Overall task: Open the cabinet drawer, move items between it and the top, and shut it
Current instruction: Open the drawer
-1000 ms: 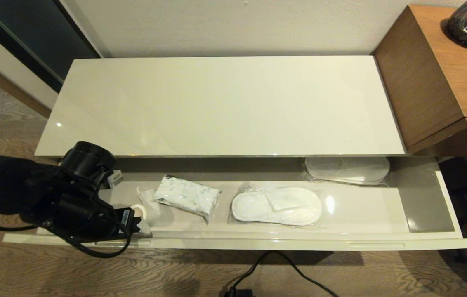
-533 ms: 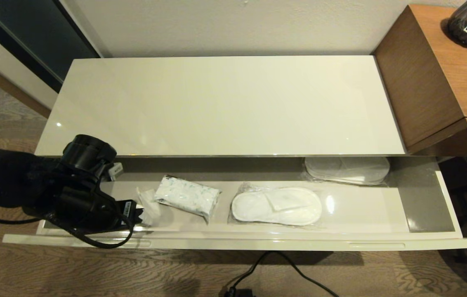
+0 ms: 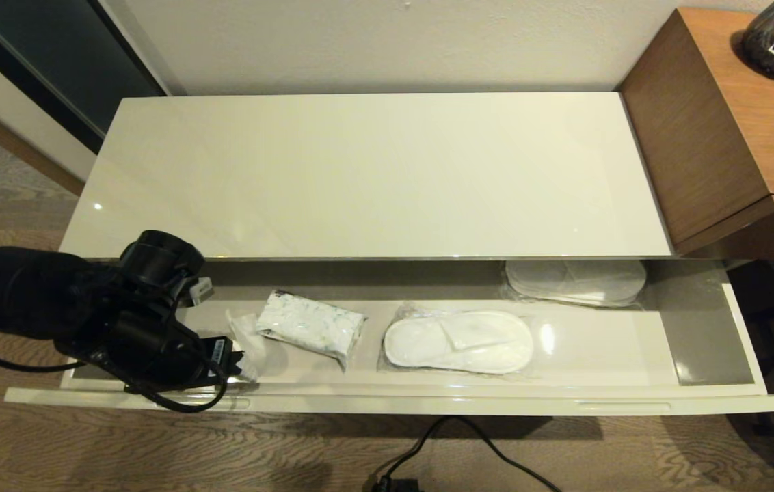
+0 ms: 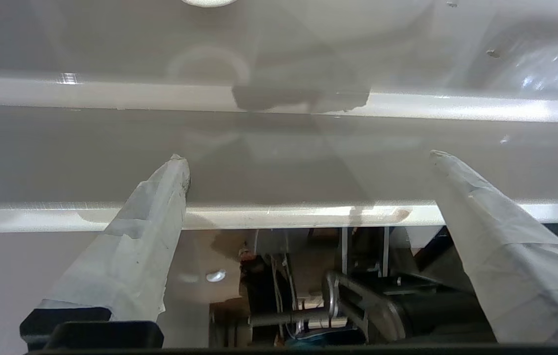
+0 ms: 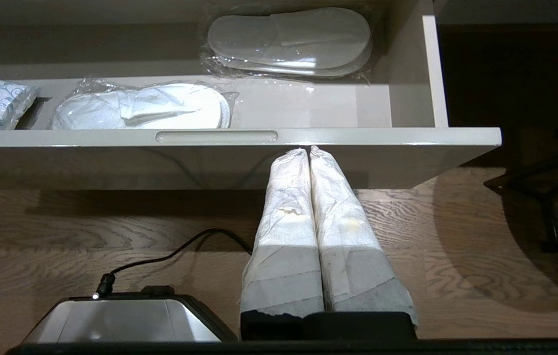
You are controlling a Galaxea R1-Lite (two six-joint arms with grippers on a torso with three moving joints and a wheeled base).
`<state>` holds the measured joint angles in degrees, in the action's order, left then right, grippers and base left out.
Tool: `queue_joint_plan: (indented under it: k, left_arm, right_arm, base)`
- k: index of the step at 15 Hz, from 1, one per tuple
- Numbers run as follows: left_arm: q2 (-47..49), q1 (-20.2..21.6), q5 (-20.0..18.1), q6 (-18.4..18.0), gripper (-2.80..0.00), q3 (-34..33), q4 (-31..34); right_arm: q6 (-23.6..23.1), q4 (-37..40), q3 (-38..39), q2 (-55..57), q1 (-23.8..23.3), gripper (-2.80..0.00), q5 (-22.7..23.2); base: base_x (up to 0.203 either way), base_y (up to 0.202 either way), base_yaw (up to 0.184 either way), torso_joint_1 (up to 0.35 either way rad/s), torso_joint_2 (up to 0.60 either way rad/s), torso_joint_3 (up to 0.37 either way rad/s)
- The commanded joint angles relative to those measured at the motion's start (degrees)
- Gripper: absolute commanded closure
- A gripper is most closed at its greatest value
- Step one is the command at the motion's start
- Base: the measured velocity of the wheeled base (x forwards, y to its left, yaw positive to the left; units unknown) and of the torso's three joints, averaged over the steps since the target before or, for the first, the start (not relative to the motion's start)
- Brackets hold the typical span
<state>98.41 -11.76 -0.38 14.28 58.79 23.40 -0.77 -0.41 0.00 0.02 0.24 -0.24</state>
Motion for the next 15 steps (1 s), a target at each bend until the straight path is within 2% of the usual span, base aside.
queue_joint_plan:
  k: [1,2,3,9,12,15]
  left_arm:
    - [0.3,-0.1,-0.3,0.1,-2.80,-1.5,2.3]
    - [0.2,-0.1,-0.6,0.1,-2.80,-1.5,2.6]
    - [0.0,-0.1,-2.5,0.0,-2.80,-1.6,4.9]
    - [-0.1,-0.2,-2.9,-0.3,-2.80,-2.7,12.8]
    - [0.1,-0.2,-5.2,-0.4,-2.80,-2.9,14.7]
    - [1.1,-0.7,-5.6,-0.6,-2.80,-3.0,14.9]
  right_arm:
    - [0.0,0.0,0.1,-0.1,0.0,0.00,0.0]
    - [0.0,0.0,0.0,-0.1,0.0,0.00,0.0]
    - [0.0,0.0,0.0,-0.1,0.0,0.00,0.0]
    - [0.0,0.0,0.0,-0.1,0.0,0.00,0.0]
    - [0.0,0.0,0.0,-0.1,0.0,0.00,0.0]
    - [0.0,0.0,0.1,0.0,0.0,0.00,0.0]
  base:
    - [0.000,0.000,0.000,0.000,0.00,0.000]
    - [0.000,0.000,0.000,0.000,0.00,0.000]
    - [0.000,0.000,0.000,0.000,0.00,0.000]
    - [0.000,0.000,0.000,0.000,0.00,0.000]
    - [0.000,0.000,0.000,0.000,0.00,0.000]
    - [0.000,0.000,0.000,0.000,0.00,0.000]
